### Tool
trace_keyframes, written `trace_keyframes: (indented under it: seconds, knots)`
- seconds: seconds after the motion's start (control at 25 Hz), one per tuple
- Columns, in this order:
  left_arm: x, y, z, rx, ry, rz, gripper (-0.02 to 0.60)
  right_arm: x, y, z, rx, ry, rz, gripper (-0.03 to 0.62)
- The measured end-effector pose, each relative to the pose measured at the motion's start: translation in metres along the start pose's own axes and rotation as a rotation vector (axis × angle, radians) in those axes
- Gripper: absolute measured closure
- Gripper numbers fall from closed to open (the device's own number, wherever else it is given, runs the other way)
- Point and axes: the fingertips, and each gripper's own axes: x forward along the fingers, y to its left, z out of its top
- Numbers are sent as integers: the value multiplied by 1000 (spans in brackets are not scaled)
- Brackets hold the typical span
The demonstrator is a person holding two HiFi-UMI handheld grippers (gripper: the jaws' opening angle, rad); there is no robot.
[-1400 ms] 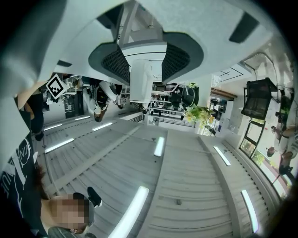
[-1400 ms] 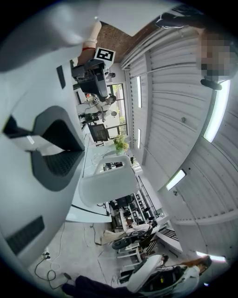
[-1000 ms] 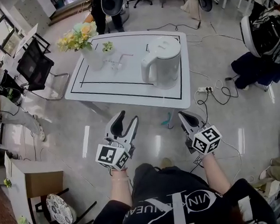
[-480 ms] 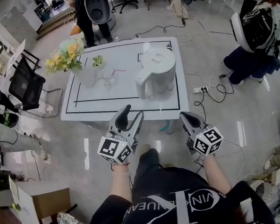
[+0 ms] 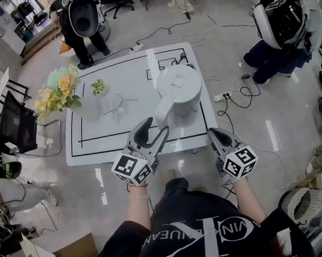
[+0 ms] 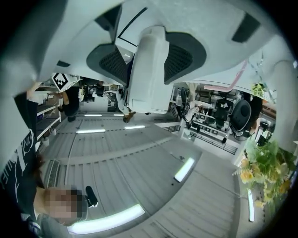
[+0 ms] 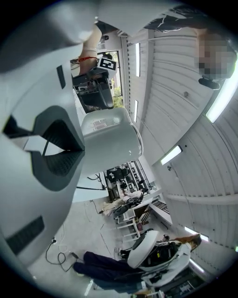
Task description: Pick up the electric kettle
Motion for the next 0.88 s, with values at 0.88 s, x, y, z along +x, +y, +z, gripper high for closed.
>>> trace_keyframes:
  seconds: [0.88]
  knots:
    - [42,-35,0,85,102,-657,447,30,-13,-6,39,-4,-217,595]
